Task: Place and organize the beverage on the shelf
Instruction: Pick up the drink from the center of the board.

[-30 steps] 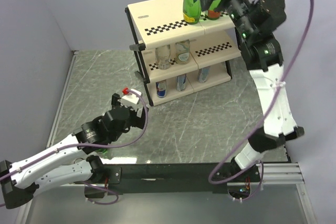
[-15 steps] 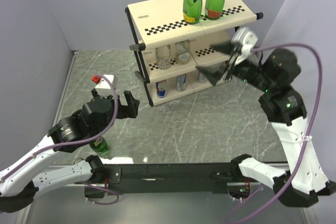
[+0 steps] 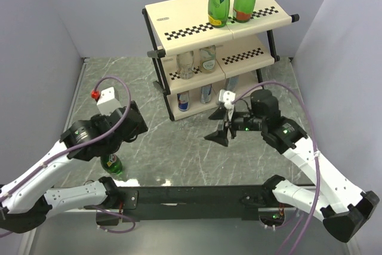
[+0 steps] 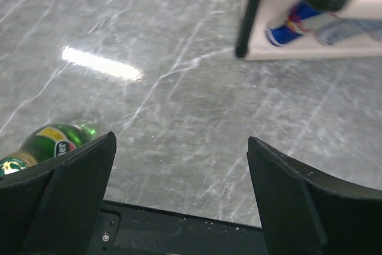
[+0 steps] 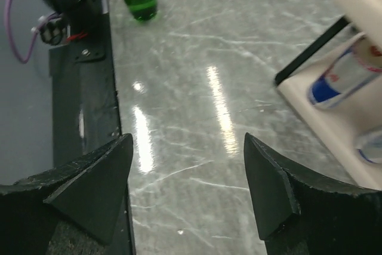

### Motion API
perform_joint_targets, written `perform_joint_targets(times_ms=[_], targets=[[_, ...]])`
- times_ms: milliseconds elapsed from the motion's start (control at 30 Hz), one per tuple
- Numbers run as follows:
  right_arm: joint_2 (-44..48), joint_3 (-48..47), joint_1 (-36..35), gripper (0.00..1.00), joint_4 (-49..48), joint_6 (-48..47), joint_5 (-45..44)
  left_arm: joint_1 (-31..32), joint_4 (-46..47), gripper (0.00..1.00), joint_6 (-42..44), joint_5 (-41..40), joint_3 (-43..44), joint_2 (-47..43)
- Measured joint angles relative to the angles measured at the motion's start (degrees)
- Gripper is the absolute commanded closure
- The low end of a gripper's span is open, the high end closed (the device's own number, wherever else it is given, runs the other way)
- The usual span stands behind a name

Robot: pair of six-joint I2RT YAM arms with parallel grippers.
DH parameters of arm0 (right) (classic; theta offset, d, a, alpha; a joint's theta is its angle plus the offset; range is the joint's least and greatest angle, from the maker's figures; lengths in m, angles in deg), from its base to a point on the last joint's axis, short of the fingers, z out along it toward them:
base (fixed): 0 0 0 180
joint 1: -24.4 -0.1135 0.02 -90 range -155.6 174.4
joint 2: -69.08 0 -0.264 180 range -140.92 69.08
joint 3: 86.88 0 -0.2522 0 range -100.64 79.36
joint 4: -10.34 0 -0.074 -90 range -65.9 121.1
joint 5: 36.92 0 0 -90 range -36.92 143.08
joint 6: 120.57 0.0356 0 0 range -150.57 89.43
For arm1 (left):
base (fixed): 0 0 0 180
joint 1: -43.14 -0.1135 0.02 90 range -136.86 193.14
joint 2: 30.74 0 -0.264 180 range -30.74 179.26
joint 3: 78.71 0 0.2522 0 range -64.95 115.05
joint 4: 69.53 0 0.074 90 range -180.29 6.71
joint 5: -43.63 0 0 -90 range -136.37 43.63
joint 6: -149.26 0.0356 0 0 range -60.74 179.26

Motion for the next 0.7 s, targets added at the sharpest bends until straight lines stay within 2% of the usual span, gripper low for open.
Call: perform_joint_targets(times_ms=[167,267,367,500,600,700], targets=[[-0.6,1.4,-2.2,0.20,0.1,-0.3,-0.2,-3.2,-3.3,0.06,-5.8,-0.6,0.0,1.3],[-0.6,1.5,-2.2,0.19,0.0,-0.5,-0.1,-4.0,-4.2,0.03,-6.6,-1.2,0.0,1.0],[-0.6,1.6,-2.2,0.20,0.0,-0.8,0.0,-4.1,-3.4,0.04,-2.3,-0.5,-0.2,-0.1],[-0.9,1.6,-2.2,0.19,0.0,-1.7,1.2,-4.2,1.7,0.06,6.3,4.0,-2.1,-6.1],[-1.9,3.5,-2.4,0.19,-2.3,-3.8,6.3,-4.1,4.7,0.05,10.3,4.1,-1.8,-11.0],[-4.0,7.7,-5.7,0.18,-6.5,-5.6,10.0,-4.2,7.0,0.04,13.5,2.6,-0.1,-13.3]])
